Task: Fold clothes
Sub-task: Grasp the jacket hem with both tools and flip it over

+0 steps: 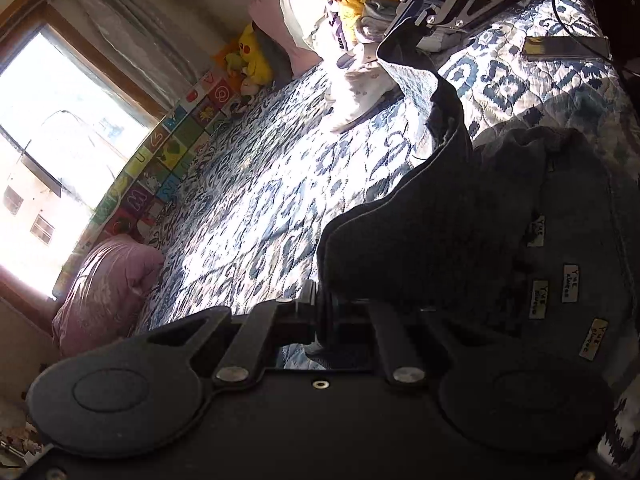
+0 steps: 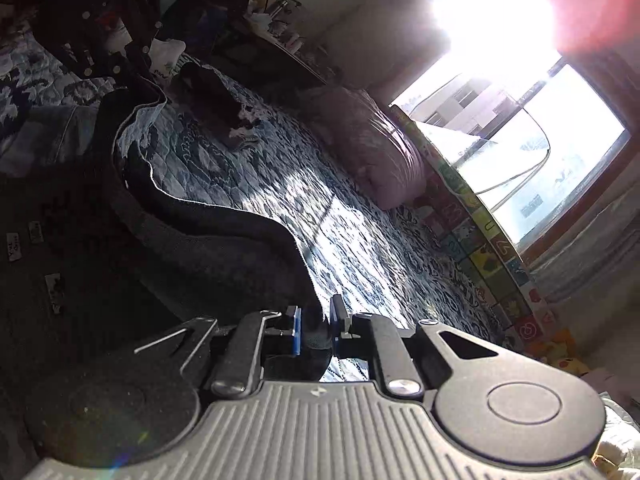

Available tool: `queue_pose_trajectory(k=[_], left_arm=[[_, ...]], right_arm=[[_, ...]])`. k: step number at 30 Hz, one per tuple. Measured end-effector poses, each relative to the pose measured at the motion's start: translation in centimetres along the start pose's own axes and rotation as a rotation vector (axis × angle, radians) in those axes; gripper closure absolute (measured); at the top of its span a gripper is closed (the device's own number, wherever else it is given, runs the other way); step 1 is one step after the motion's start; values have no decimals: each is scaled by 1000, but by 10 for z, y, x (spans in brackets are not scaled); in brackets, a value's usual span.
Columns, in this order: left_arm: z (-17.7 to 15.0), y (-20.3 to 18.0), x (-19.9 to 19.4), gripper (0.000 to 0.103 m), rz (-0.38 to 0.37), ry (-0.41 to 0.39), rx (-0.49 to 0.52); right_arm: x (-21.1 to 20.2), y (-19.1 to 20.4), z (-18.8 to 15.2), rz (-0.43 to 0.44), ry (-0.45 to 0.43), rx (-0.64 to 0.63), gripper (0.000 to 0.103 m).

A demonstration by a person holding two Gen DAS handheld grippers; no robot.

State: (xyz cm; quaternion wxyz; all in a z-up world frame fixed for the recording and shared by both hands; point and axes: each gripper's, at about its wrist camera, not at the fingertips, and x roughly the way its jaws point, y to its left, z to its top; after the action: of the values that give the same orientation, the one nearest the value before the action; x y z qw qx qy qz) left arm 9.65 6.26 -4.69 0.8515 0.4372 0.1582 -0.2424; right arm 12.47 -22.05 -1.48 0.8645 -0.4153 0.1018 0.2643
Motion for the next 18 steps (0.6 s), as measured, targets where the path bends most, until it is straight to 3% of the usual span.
queue_pose_trajectory(k=[6,11,16,18], left_arm=[[9,51,45,97,101,-14,-7],[2,87,105,99,129,10,-42],[-28,100,193,99,77,134,-151],[-37,99,222,99,25,208,-204]], right_arm=[[52,-40,7,-48,-18,22,91],[130,-70,5,-50,6,88,94],[225,-79,-22,17,123,191,95],[257,-77,-40,56,216,264,95]])
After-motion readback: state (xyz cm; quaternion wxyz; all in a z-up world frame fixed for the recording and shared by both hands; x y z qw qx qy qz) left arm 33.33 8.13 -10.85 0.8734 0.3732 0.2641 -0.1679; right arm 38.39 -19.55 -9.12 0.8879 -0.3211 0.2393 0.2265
